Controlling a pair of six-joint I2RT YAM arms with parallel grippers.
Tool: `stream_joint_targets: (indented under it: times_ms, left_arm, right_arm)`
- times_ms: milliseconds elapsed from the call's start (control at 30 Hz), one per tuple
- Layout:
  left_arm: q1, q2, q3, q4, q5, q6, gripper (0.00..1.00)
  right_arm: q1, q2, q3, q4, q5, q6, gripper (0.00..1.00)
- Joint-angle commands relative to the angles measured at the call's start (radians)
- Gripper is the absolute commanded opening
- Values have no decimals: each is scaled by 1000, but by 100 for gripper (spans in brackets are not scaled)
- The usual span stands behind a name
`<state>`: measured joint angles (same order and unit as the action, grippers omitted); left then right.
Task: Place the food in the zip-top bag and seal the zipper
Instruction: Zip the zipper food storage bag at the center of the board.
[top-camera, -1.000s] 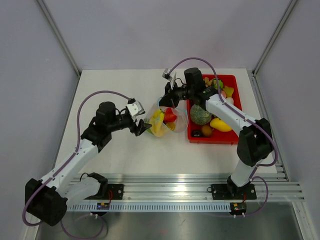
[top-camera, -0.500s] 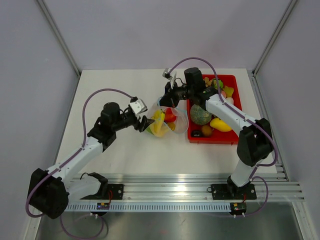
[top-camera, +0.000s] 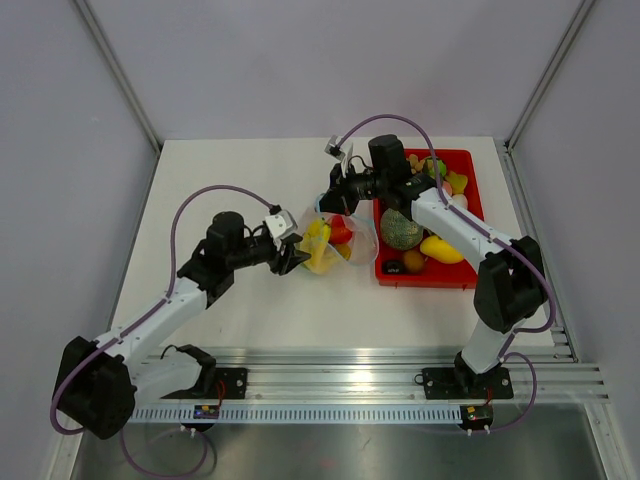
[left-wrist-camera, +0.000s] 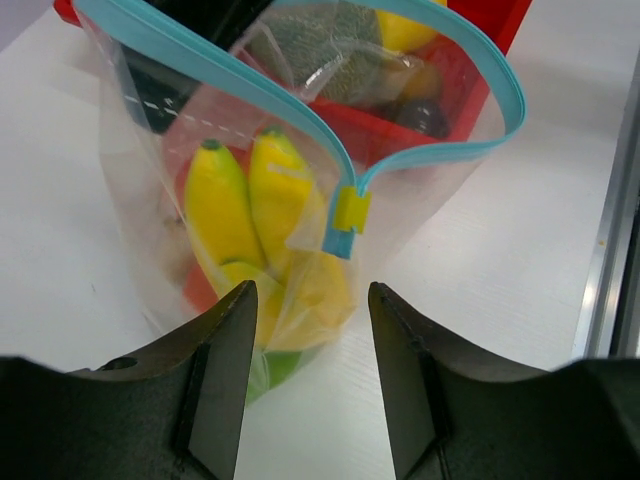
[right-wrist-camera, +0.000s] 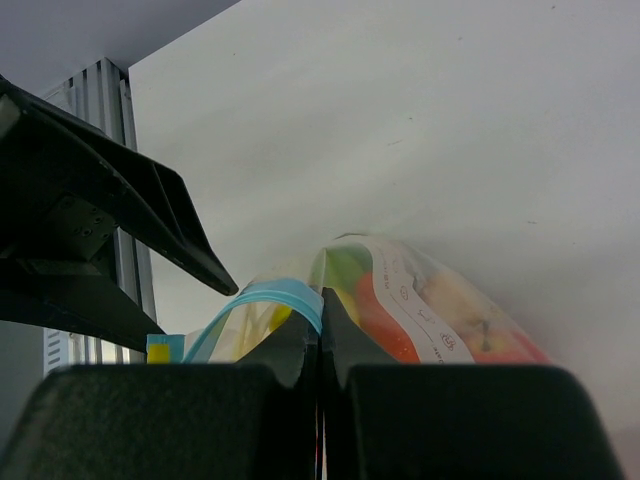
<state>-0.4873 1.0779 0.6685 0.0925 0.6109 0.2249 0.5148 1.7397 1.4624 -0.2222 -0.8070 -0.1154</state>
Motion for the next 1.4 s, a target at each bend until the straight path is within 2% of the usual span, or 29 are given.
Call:
stream_joint_targets:
  times_ms: [0,67,167,300,833,900,1000,1033,1067,1100,1167,1233,1300,1367]
  left_arm:
    - [-11,-24,-12,0,56,27,51]
    - [-19,-6,-1,6,47,16,53]
    - [-27,25,6,47,36,-12,60]
    - [-28,51,13,96,26,-25,62]
    - [-34,76,32,257,58,-159,48]
    - [-37,82,42,244,59,-150,43]
    - [-40,105,57,201,78,-134,28]
    - [-39,111,60,182,81,-130,21]
    - [-39,116,65,174,87,-127,7]
    - [-39,117,71,165,87,-122,0]
    - [-39,113,74,141,92,-105,0]
    - [-39,91,78,121,93,-90,0]
    - [-37,58,85,107,99,-78,0]
    - [-37,34,106,58,110,-35,0]
  right_arm:
    - [-9,-2,41,26,-30,0,0]
    - [-7,6,45,27,-35,3,0]
    - [-9,9,49,29,-43,11,0]
    - [-7,4,44,18,-44,8,0]
    - [-7,-2,44,-9,-40,-6,0]
    - [-9,0,46,-9,-38,-3,0]
    - [-10,0,47,-6,-35,6,0]
    - [-10,0,49,-6,-35,10,0]
    - [-9,-2,52,-9,-34,11,0]
    - [-10,-2,53,-14,-31,13,0]
    - [-10,-5,67,-40,-21,10,0]
    - [-10,-12,81,-71,-12,-13,13]
    - [-10,-19,101,-126,12,-52,36]
    - [-9,-38,114,-179,34,-82,43]
